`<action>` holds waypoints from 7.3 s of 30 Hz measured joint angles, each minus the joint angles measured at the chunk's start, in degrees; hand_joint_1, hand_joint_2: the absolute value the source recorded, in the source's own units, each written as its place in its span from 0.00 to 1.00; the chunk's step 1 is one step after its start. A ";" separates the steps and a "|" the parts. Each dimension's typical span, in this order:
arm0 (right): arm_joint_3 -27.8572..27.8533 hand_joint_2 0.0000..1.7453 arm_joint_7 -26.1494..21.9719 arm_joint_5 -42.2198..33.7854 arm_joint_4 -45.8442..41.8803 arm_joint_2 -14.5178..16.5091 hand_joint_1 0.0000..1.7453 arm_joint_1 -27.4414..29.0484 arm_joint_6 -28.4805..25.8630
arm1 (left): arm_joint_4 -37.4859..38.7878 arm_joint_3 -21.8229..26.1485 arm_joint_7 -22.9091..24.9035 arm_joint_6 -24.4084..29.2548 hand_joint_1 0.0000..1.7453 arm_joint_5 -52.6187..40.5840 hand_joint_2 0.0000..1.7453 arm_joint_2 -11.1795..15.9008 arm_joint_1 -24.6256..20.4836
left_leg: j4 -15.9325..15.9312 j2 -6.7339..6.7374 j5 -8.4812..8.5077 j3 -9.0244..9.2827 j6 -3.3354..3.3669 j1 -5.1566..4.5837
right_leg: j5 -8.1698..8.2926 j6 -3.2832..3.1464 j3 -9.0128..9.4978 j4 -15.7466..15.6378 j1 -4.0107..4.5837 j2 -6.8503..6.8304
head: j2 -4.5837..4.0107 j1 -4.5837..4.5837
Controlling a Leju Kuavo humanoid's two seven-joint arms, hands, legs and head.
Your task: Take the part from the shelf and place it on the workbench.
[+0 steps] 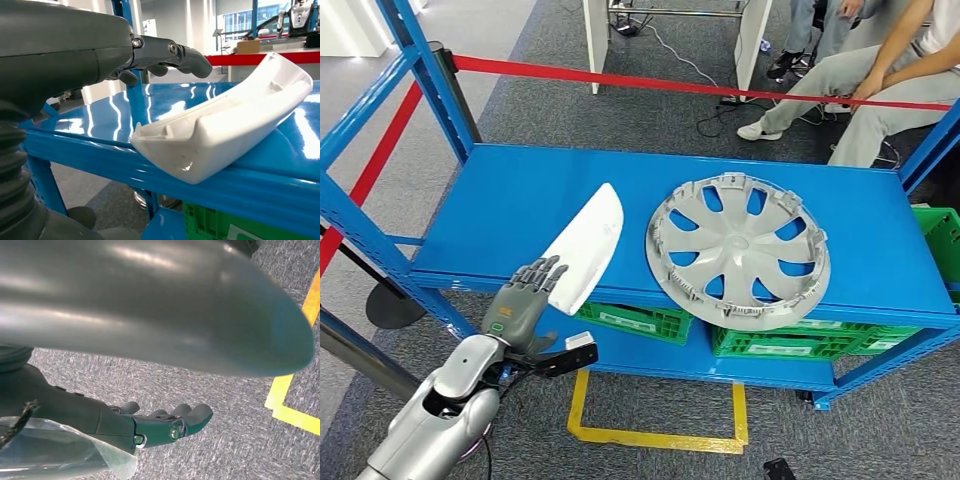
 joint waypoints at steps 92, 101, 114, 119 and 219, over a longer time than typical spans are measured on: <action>-19.20 0.00 -7.16 17.78 -7.34 2.80 0.00 -3.06 8.32 | 6.77 -2.69 0.35 1.70 1.00 1.34 1.00 -3.68 -4.45 | 0.00 0.02 0.00 0.00 0.00 0.00 | 0.02 0.01 0.03 0.00 0.00 0.02 | 0.00 -0.01; -19.93 0.00 -7.65 19.19 -7.45 2.85 0.00 -3.24 8.45 | 7.66 -2.39 0.34 2.82 1.00 1.13 1.00 -3.87 -4.47 | 0.00 0.02 0.00 0.01 0.01 0.00 | 0.02 0.01 0.04 0.00 0.00 0.02 | 0.00 0.00; -23.67 0.00 -9.86 21.92 -7.31 3.15 0.00 -4.90 7.82 | 4.66 0.38 1.48 8.53 1.00 -0.63 1.00 -3.57 -4.69 | 0.00 0.02 0.01 0.00 0.01 0.00 | 0.02 0.01 0.03 0.01 0.00 0.01 | 0.00 -0.01; -24.09 0.00 -9.86 22.05 -7.24 3.16 0.00 -4.96 7.75 | 3.45 0.59 1.48 8.56 1.00 -0.67 1.00 -3.35 -4.65 | 0.00 0.02 0.01 0.00 0.01 0.00 | 0.02 0.01 0.03 0.01 0.00 0.01 | 0.00 -0.01; -35.66 0.00 -12.88 27.90 6.26 4.11 0.00 -10.06 -4.07 | -25.19 3.80 0.50 16.50 1.00 -7.97 1.00 6.04 1.58 | 0.21 0.02 -0.09 -0.05 0.18 -0.45 | 0.14 0.26 0.02 -0.06 -0.37 0.01 | 0.00 -0.02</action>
